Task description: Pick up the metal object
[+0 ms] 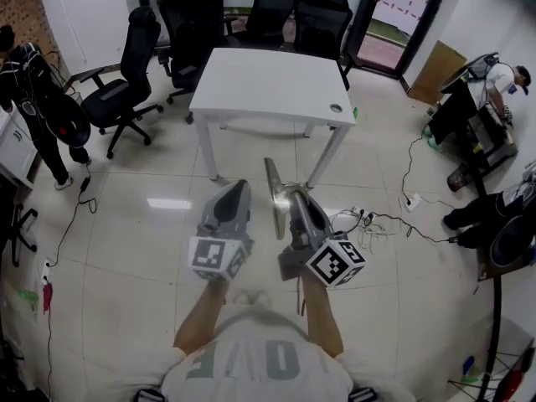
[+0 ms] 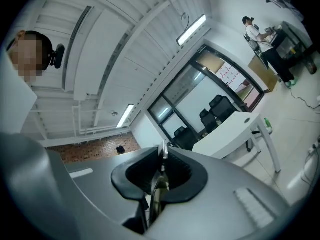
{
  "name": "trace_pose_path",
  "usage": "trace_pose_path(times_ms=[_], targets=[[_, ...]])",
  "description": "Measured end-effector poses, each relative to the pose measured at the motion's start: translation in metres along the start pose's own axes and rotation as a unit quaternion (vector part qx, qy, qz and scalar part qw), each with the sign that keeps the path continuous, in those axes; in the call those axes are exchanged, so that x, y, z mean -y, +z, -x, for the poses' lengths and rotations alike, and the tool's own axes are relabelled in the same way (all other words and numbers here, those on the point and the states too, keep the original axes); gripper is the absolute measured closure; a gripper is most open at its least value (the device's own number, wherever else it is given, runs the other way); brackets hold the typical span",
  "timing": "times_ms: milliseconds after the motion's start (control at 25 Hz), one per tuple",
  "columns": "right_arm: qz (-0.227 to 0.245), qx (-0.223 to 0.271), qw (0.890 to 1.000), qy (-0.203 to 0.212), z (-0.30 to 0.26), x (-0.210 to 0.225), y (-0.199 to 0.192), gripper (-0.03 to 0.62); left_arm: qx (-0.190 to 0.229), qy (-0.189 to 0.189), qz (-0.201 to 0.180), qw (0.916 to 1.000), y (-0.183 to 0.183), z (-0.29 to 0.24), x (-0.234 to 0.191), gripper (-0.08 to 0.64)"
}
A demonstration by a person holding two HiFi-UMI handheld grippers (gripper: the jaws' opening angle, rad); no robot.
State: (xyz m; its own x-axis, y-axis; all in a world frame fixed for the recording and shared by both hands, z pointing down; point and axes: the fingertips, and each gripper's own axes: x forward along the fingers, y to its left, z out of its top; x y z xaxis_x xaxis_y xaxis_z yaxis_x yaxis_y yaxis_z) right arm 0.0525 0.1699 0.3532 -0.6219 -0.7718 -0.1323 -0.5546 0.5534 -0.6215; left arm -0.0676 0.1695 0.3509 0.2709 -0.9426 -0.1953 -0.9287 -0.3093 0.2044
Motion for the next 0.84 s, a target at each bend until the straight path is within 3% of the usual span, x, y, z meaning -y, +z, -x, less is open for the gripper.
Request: trace_pose_path(times_ms=[80, 840], targets=[[0.0, -0.002, 1.0, -0.002, -0.005, -0.002, -0.002, 0.563, 0.005, 0.002, -0.001, 1.0, 0.004, 0.0, -0.003, 0.558], [-0.004, -0.011, 1.0, -0.015, -0.018, 0.009, -0.015, 0.565, -0.006, 0.033, -0.001, 0.9994, -0.006, 0.005, -0.037, 0.558]])
